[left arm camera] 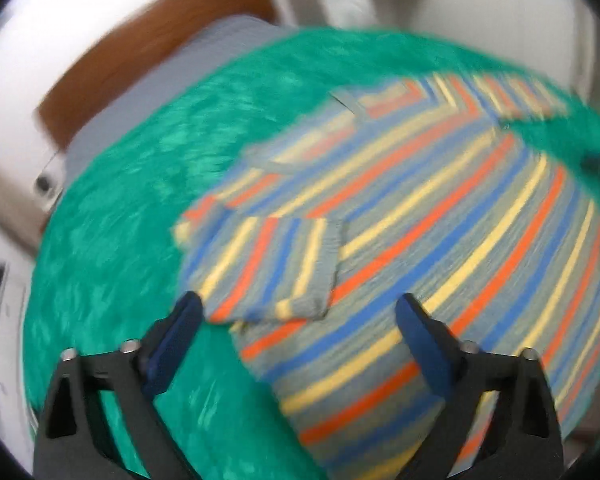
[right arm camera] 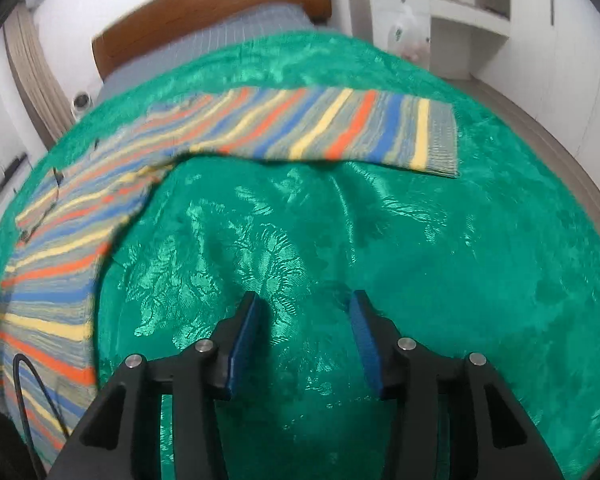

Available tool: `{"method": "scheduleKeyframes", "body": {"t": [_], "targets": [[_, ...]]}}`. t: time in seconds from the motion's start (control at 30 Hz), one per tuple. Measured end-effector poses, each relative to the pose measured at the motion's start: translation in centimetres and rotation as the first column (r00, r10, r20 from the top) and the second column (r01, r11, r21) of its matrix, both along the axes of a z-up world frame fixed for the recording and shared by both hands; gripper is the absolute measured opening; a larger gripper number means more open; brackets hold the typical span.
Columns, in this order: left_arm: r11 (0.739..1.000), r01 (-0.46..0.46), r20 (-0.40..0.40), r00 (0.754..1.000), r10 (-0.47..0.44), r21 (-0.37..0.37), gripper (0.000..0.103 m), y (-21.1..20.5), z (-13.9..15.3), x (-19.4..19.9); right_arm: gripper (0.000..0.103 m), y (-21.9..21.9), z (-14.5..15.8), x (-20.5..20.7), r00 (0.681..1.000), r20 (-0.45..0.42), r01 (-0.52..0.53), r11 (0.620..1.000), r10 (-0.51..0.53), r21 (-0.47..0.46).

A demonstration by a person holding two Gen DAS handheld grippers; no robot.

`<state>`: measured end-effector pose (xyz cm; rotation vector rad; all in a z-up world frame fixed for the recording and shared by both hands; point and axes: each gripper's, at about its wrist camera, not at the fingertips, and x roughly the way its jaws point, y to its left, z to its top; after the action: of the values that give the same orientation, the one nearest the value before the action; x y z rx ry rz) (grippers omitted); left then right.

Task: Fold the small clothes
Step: 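Grasp the other sleeve cuff with the left gripper and fold it across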

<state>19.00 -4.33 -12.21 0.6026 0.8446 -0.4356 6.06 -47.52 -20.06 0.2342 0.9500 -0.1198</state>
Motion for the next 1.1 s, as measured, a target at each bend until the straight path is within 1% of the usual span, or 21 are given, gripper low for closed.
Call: {"method": "scheduleKeyframes", "body": {"t": [0.07, 0.13, 0.17, 0.2, 0.27, 0.3, 0.33, 0.4, 0.43, 0.5, 0.53, 0.57, 0.63, 0.67, 0.73, 0.77, 0.8, 0.87, 0.93, 1.03, 1.1], "targets": [[0.996, 0.042, -0.066, 0.997, -0.037, 0.078, 0.078, -1.0, -2.8, 1.3, 0.048, 0.0, -0.2, 0.0, 1.0, 0.0, 0.003, 1.0, -0.003, -0.001], [0.989, 0.038, -0.102, 0.994, -0.024, 0.141, 0.075, -0.8, -5.1, 2.3, 0.048, 0.0, -0.3, 0.3, 1.0, -0.004, 0.002, 1.0, -0.002, -0.014], [0.992, 0.022, -0.124, 0.992, -0.007, 0.123, 0.074, -0.2, -5.7, 2.9, 0.049, 0.2, -0.4, -0.2, 1.0, -0.001, 0.002, 1.0, -0.002, -0.017], [0.997, -0.003, -0.148, 0.989, 0.014, 0.075, 0.072, 0.4, -5.7, 3.4, 0.049, 0.2, -0.5, -0.1, 1.0, 0.006, 0.003, 1.0, -0.003, -0.019], [0.995, -0.095, -0.199, 0.976, 0.09, -0.013, 0.032, 1.9, -5.3, 4.4, 0.049, 0.4, -0.7, 0.3, 1.0, 0.021, 0.005, 1.0, -0.004, -0.021], [0.991, -0.128, -0.212, 0.97, 0.118, -0.032, 0.009, 2.3, -5.1, 4.8, 0.049, 0.4, -0.8, 0.0, 0.999, 0.031, 0.007, 1.0, -0.006, -0.022], [0.986, -0.159, -0.213, 0.966, 0.146, -0.045, 0.009, 2.8, -4.7, 4.9, 0.049, 0.3, -0.9, -0.3, 0.999, 0.041, 0.01, 1.0, -0.009, -0.024], [0.966, -0.231, -0.187, 0.96, 0.207, -0.116, 0.008, 4.6, -3.0, 5.1, 0.049, 0.5, -1.0, -0.6, 0.999, 0.051, 0.012, 0.999, -0.01, -0.035], [0.943, -0.285, -0.179, 0.95, 0.255, -0.172, 0.008, 6.2, -1.9, 5.1, 0.049, 0.5, -1.0, -0.5, 0.999, 0.053, 0.012, 0.999, -0.01, -0.04], [0.858, -0.424, -0.187, 0.904, 0.384, -0.291, 0.008, 10.8, 0.2, 5.5, 0.05, 0.4, -1.0, -0.6, 0.999, 0.054, 0.012, 0.999, -0.01, -0.04], [0.792, -0.506, -0.199, 0.862, 0.466, -0.34, 0.008, 13.7, 1.0, 5.7, 0.05, 0.4, -1.0, -0.6, 0.998, 0.055, 0.012, 0.999, -0.01, -0.038], [0.717, -0.589, -0.22, 0.807, 0.549, -0.372, 0.008, 16.8, 1.3, 5.8, 0.05, 0.4, -1.0, -0.6, 0.998, 0.055, 0.012, 0.999, -0.01, -0.038], [0.591, -0.714, -0.251, 0.692, 0.677, -0.375, 0.008, 22.0, 0.9, 5.6, 0.05, 0.4, -1.0, -0.6, 0.998, 0.058, 0.012, 0.999, -0.01, -0.039], [0.539, -0.765, -0.257, 0.633, 0.731, -0.353, 0.007, 24.2, 0.3, 5.4, 0.05, 0.4, -1.0, -0.6, 0.998, 0.059, 0.012, 0.999, -0.01, -0.042], [0.467, -0.825, -0.273, 0.551, 0.788, -0.319, 0.007, 27.3, -0.9, 4.9, 0.05, 0.5, -1.1, -0.6, 0.998, 0.06, 0.013, 0.999, -0.011, -0.047], [0.434, -0.847, -0.29, 0.518, 0.805, -0.308, 0.007, 28.4, -1.7, 4.6, 0.05, 0.5, -1.1, -0.6, 0.998, 0.06, 0.014, 0.999, -0.011, -0.05], [0.408, -0.861, -0.311, 0.494, 0.812, -0.303, 0.007, 29.1, -2.3, 4.4, 0.05, 0.6, -1.1, -0.6, 0.998, 0.059, 0.019, 0.998, -0.016, -0.054], [0.355, -0.883, -0.355, 0.453, 0.818, -0.307, 0.007, 30.4, -3.5, 3.8, 0.05, 0.6, -1.1, -0.6, 0.998, 0.056, 0.019, 0.998, -0.016, -0.056], [0.314, -0.894, -0.377, 0.424, 0.824, -0.32, 0.006, 31.3, -3.9, 3.0, 0.05, 0.6, -1.1, -0.5, 0.999, 0.052, 0.018, 0.998, -0.015, -0.058], [0.276, -0.903, -0.393, 0.397, 0.83, -0.329, 0.006, 31.7, -4.5, 2.2, 0.05, 0.7, -1.1, -0.4, 0.999, 0.046, 0.017, 0.998, -0.014, -0.065], [0.26, -0.91, -0.411, 0.382, 0.828, -0.322, 0.006, 32.0, -5.1, 2.3, 0.05, 0.8, -1.1, -0.3, 0.999, 0.044, 0.017, 0.997, -0.014, -0.074]]}}
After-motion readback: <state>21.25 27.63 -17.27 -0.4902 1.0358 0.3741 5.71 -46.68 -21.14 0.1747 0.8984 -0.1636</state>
